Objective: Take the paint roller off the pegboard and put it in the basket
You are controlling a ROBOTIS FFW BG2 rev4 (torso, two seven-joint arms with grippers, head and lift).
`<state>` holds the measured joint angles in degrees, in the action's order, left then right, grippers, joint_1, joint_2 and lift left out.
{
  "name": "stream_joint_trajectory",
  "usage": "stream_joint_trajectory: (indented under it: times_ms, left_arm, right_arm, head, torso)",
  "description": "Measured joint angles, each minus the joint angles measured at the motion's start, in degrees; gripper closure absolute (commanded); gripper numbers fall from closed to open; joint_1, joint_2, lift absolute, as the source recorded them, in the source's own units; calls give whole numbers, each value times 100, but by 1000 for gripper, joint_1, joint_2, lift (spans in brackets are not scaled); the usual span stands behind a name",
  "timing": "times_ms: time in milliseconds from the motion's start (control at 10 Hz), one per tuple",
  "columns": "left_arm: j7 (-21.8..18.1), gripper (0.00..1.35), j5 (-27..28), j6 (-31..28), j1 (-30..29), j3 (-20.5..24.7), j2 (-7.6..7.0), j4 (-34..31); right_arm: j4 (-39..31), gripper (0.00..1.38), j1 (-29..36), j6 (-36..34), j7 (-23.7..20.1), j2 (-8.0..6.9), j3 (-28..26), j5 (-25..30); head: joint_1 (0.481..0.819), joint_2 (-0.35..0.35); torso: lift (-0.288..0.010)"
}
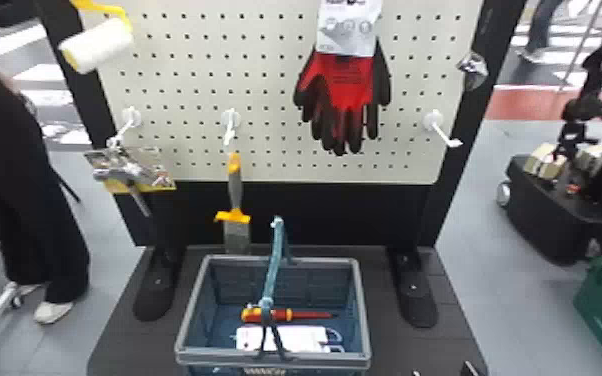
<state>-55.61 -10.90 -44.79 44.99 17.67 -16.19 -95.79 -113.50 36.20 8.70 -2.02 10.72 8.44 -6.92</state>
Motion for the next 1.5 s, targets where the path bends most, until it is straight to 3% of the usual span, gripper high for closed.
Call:
stream_joint_trajectory:
  times_ms: [500,900,1200,1500]
  left_arm:
    - [101,1210,-121,-94,-266,89,-111,-768]
    - [584,1211,-367,-101,-1200,463,-41,-1725]
    - [1281,1211,-848,118,-2288,794,218,-2415]
    - [1576,1211,-1287,569,-3235,925,722,-2452]
  right_arm:
    - [-8,498,17,0,0,9,0,-23]
    - [-26,498,47,0,0,16,0,-38]
    - [-34,498,62,0,0,17,0,-45]
    - [-22,498,62,0,0,10,6,-41]
  head:
    - [549,0]
    - [549,0]
    - [549,0]
    - [549,0]
  torso:
    - [-100]
    - [-100]
    - [-100]
    - [-100]
